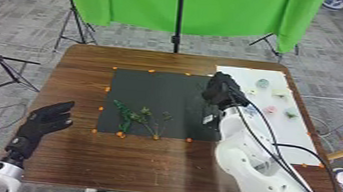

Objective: Arrange flowers

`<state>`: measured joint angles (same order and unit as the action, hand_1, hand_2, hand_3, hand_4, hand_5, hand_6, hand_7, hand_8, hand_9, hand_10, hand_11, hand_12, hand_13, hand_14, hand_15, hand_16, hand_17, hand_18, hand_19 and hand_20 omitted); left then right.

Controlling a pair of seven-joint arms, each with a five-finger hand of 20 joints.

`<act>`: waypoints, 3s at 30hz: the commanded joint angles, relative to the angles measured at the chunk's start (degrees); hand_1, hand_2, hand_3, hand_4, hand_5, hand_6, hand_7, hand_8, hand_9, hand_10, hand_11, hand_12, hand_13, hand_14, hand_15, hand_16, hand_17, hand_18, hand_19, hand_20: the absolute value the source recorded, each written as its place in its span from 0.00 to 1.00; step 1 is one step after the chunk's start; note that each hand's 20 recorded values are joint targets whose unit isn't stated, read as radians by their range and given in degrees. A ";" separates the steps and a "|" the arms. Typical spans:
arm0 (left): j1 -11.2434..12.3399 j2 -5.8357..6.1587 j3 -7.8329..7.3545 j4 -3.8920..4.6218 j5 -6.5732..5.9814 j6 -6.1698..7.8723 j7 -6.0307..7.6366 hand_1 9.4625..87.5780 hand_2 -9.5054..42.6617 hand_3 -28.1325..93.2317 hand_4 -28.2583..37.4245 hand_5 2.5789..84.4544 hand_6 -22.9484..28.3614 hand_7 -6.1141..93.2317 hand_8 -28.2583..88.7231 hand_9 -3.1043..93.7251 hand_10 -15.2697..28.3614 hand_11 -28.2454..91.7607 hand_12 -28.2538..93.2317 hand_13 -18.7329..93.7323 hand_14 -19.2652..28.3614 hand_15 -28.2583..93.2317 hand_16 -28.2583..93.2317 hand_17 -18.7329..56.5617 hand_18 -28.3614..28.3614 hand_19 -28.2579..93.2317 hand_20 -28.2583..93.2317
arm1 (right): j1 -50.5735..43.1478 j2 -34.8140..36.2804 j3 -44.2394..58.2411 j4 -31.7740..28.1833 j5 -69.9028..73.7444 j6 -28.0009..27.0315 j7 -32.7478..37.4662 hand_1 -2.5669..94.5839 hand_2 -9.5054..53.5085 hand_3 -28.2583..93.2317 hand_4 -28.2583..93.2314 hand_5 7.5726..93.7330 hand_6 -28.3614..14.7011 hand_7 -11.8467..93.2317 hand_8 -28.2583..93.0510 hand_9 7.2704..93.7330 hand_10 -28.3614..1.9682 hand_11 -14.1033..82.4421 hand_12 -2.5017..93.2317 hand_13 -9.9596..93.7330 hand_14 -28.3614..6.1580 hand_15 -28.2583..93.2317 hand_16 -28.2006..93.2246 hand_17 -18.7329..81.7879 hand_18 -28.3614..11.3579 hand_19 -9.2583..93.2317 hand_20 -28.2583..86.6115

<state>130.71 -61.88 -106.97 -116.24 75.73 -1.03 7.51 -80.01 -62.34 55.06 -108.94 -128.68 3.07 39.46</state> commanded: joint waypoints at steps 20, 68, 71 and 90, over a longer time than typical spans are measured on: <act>0.61 -0.76 -0.74 -0.50 0.83 -2.94 -2.31 0.33 0.00 0.78 0.25 0.48 0.52 0.20 0.19 0.36 0.59 0.35 0.35 0.44 0.73 0.33 0.26 0.39 0.73 0.31 0.41 | -3.67 -4.09 -3.47 1.33 1.91 -5.66 -0.65 0.61 0.00 0.67 0.28 0.86 0.52 0.45 0.41 0.96 0.55 0.68 0.33 1.00 0.87 0.84 0.42 0.95 0.47 1.00 0.76; 0.77 -1.02 -0.64 -0.80 1.05 -3.24 -2.71 0.32 0.01 0.77 0.26 0.48 0.53 0.19 0.19 0.37 0.61 0.35 0.35 0.44 0.74 0.34 0.26 0.38 0.73 0.31 0.41 | -1.11 6.97 9.54 2.31 -3.39 -14.28 5.66 0.42 0.00 0.75 0.17 0.65 0.61 0.24 0.18 0.77 0.34 0.37 0.30 0.95 0.70 0.72 0.54 0.80 0.32 1.00 0.78; 0.90 -1.17 -0.67 -0.87 1.11 -3.46 -2.72 0.32 0.01 0.77 0.26 0.48 0.53 0.19 0.19 0.37 0.61 0.35 0.35 0.44 0.74 0.34 0.26 0.38 0.73 0.31 0.41 | -1.24 7.28 8.75 4.40 -4.23 -15.18 5.99 0.42 0.00 0.75 0.17 0.64 0.61 0.23 0.18 0.77 0.34 0.36 0.30 0.94 0.70 0.72 0.54 0.80 0.32 1.00 0.78; 0.63 -1.02 -0.71 -0.77 1.01 -4.64 -3.58 0.32 0.01 0.77 0.26 0.48 0.53 0.19 0.19 0.37 0.61 0.35 0.35 0.44 0.75 0.34 0.26 0.38 0.73 0.32 0.41 | -5.65 8.54 7.02 7.88 -11.28 -6.54 5.48 0.56 0.00 0.72 0.14 0.65 0.64 0.25 0.17 0.86 0.48 0.34 0.40 1.00 0.80 0.71 0.53 0.85 0.41 1.00 0.75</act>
<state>130.75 -62.44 -107.58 -116.90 76.48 -4.55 4.99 -82.72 -54.25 62.78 -102.36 -137.51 -10.17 45.85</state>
